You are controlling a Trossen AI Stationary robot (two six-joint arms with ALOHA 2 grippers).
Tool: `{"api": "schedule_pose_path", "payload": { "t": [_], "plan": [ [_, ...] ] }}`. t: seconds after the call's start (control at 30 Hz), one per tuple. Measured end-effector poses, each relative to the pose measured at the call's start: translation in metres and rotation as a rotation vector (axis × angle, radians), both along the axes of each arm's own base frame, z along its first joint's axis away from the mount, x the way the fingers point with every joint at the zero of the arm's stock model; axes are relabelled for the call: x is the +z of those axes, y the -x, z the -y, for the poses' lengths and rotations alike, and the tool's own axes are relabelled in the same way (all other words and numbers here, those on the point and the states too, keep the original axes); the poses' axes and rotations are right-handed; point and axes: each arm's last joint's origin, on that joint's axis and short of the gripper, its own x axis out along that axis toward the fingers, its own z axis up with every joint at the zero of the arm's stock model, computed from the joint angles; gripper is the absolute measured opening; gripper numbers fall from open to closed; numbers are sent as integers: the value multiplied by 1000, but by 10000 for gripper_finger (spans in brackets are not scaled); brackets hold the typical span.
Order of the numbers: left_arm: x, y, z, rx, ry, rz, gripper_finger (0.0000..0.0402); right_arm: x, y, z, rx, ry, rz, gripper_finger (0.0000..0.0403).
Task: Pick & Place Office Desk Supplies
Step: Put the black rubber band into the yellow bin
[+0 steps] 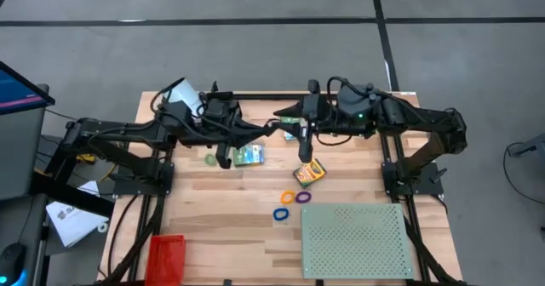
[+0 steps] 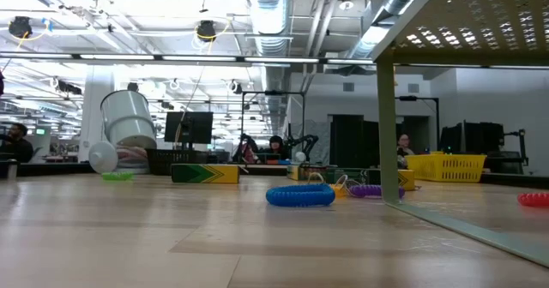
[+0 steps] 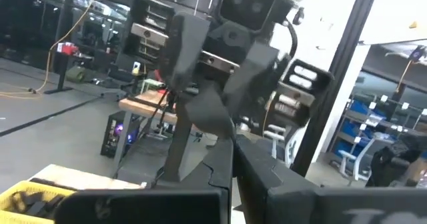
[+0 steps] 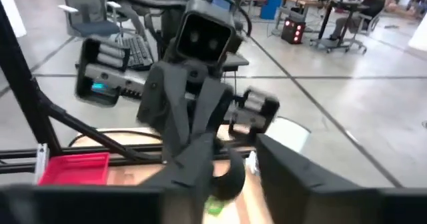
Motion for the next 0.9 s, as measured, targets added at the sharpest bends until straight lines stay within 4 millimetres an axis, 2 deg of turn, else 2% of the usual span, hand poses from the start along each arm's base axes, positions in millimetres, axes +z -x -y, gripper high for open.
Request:
{"api": "schedule_pose_path", "payload": {
  "t": [0.13,0.2,0.4,0.57,0.8,0.9],
  "plan": [
    [6,11,-4,19,-20,9,0,-1,2,-5,21,-18,-13,30],
    [9,12,-7,30,-21,26,0,-1,2,-8,35,-9,-8,9],
    [11,16,-12,58,-20,28,0,4,1,-7,18,-21,43,29],
    [11,16,-12,57,-20,27,0,8,4,-5,3,-44,70,82],
    [12,17,-12,60,-18,45,0,8,4,-2,-23,-48,68,213],
    [12,17,-13,69,-15,45,0,8,3,1,-30,-45,71,252]
  ]
}}
